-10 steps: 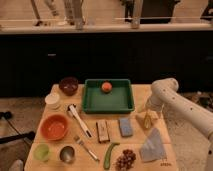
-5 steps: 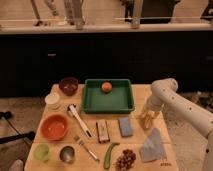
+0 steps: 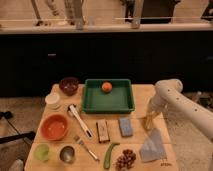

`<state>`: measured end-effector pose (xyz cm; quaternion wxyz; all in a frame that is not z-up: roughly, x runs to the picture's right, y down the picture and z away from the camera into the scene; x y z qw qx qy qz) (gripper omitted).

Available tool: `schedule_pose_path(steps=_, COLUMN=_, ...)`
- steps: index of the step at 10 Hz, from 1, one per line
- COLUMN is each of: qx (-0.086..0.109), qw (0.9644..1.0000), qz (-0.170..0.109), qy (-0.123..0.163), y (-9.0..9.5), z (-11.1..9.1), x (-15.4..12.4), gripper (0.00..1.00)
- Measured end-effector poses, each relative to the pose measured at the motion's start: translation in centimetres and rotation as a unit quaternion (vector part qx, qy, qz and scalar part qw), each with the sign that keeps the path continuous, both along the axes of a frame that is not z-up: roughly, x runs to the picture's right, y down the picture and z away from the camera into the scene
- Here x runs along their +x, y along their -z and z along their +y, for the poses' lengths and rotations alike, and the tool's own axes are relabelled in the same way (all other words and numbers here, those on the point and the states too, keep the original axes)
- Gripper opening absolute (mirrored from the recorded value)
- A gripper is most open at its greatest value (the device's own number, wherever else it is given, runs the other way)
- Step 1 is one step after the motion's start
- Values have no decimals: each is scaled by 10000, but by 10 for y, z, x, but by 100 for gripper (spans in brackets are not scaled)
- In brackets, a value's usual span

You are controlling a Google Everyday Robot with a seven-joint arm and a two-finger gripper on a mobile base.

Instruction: Place banana in metal cup

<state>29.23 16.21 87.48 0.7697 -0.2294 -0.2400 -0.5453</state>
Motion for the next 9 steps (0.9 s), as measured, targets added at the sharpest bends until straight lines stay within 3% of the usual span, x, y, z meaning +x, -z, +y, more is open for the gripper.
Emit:
schedule_pose_path(steps=3, qx=111, qw=9999, qz=-2, qy=-56, y=14, z=-6, x=-3, gripper=0)
schedule_pose_path(steps=5, qx=228, qw=9997, qz=-17, qy=-37, y=36, z=-12, x=-11, gripper=0)
schedule_pose_path(steps=9, qx=402, qw=9989, qz=-143, qy=194, y=80, z=-18, x=-61, gripper=0)
